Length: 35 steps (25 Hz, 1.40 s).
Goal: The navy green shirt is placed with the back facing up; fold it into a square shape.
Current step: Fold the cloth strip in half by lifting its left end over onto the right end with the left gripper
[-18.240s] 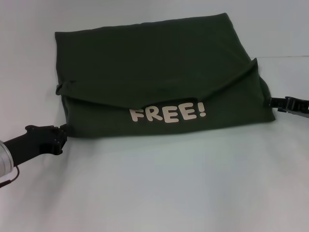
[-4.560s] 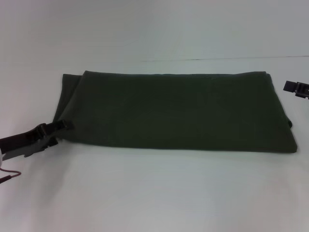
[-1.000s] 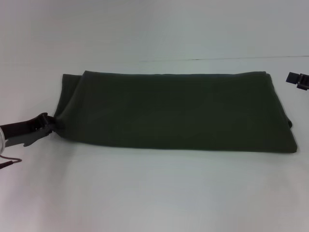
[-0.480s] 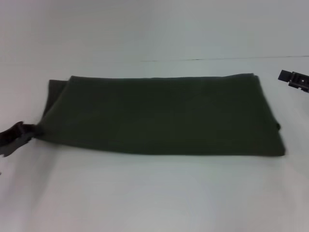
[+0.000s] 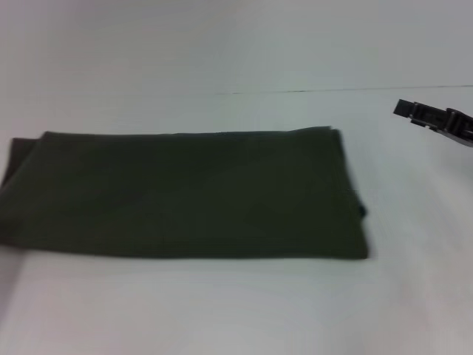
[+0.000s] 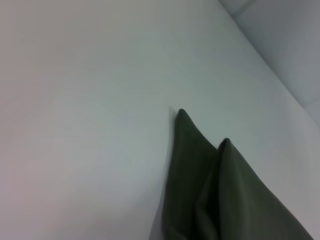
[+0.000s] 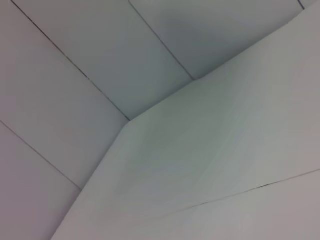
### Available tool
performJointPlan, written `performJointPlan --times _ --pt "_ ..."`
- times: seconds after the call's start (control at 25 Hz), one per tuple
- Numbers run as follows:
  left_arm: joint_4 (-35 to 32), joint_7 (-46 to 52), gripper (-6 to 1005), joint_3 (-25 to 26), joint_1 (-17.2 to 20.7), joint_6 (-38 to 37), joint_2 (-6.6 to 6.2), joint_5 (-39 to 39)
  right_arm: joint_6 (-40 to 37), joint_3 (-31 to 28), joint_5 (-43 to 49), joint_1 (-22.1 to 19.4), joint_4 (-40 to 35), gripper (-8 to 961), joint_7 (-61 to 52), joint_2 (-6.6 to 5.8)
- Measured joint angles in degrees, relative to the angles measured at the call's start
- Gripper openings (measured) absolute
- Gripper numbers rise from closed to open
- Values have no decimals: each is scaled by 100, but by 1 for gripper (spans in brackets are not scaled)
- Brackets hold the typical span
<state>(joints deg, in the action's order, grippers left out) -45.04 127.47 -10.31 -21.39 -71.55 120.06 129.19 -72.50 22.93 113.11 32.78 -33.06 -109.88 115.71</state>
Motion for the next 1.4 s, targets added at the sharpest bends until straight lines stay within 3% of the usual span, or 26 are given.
performJointPlan --times 0.44,0.6,0.72,0.8,0.96,1.04,1.16,1.4 --pt "-609 -21 40 631 558 -411 -103 16 225 -1 0 248 257 682 186 62" --pt "-718 -11 39 704 470 -1089 -155 -255 212 -2 1 239 265 682 217 62" --pt "-678 -76 39 503 174 -1979 -153 -865 167 -13 0 176 265 682 229 45" --pt "-628 -103 39 247 -116 -2483 -40 -1255 146 -10 1 109 263 682 241 24" --pt "-524 -148 40 -628 -835 -2817 368 -1730 -31 -48 1 -56 232 682 309 -13" --pt "-59 -326 40 -1208 -1194 -2591 440 -1922 -124 -56 -15 -143 213 682 325 -47" --pt "1237 -875 40 -1826 -1644 -2007 417 -2203 -275 -60 -89 -289 208 682 371 -125" --pt "3801 -2736 39 -1902 -2091 -579 457 -2591 -366 -59 -136 -460 208 682 522 -204"
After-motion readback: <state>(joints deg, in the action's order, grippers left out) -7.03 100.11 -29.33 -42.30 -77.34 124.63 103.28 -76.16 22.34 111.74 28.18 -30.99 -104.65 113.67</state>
